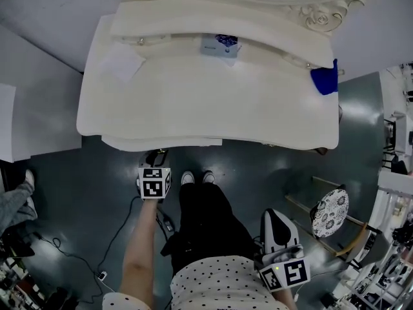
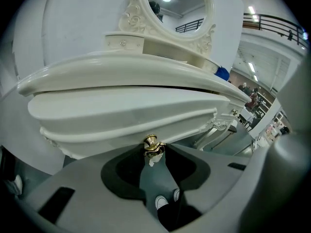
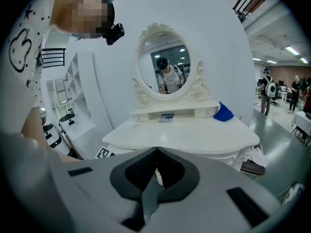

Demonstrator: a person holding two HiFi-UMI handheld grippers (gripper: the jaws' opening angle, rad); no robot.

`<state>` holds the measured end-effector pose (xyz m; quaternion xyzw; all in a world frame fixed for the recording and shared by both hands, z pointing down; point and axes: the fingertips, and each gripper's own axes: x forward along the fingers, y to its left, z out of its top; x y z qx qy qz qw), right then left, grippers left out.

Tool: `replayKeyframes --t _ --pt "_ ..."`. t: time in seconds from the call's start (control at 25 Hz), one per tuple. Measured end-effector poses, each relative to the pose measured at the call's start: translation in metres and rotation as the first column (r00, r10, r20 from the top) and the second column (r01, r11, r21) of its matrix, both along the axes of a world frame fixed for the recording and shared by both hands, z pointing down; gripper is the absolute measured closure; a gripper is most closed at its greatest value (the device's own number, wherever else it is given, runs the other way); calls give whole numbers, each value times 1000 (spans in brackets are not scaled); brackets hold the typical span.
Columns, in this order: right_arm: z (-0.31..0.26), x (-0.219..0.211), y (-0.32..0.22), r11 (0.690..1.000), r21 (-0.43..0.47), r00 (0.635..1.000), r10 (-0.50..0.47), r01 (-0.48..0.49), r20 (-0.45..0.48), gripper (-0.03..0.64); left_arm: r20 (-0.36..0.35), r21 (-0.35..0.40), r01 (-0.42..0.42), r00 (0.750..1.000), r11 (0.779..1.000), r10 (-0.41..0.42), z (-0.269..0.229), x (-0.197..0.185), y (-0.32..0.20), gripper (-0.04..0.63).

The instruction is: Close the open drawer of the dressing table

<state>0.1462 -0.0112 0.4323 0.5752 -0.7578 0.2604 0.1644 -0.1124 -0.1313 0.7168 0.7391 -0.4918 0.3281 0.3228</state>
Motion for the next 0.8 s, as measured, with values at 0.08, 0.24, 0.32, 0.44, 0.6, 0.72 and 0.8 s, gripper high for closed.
replayKeyframes --t 0.08,0.24,0.32,0.44,0.6,0.72,0.8 --pt "1 1 -1 1000 -2 1000 6 -6 -2 609 -2 8 0 1000 1000 0 0 1 -8 454" --pt "1 4 -2 1000 -5 1000 15 -15 -3 609 -1 19 2 1000 1000 -2 -1 1 -21 454" --pt "1 5 -4 1000 -8 1000 17 -17 -4 609 -3 20 6 1000 1000 -6 -1 2 -28 454" --pt "4 6 -6 1000 -17 1000 16 -16 -5 609 -6 26 15 1000 1000 -15 1 3 -36 454" --pt "6 6 -6 1000 -23 1000 11 -11 -3 609 -5 28 19 1000 999 -19 0 3 -43 453" --pt "7 6 -7 1000 -25 1000 11 -11 -1 609 -4 31 19 1000 999 -19 0 3 -44 453" --pt "7 6 -7 1000 -25 1000 8 -8 -2 609 -4 31 24 1000 999 -23 1 3 -44 453"
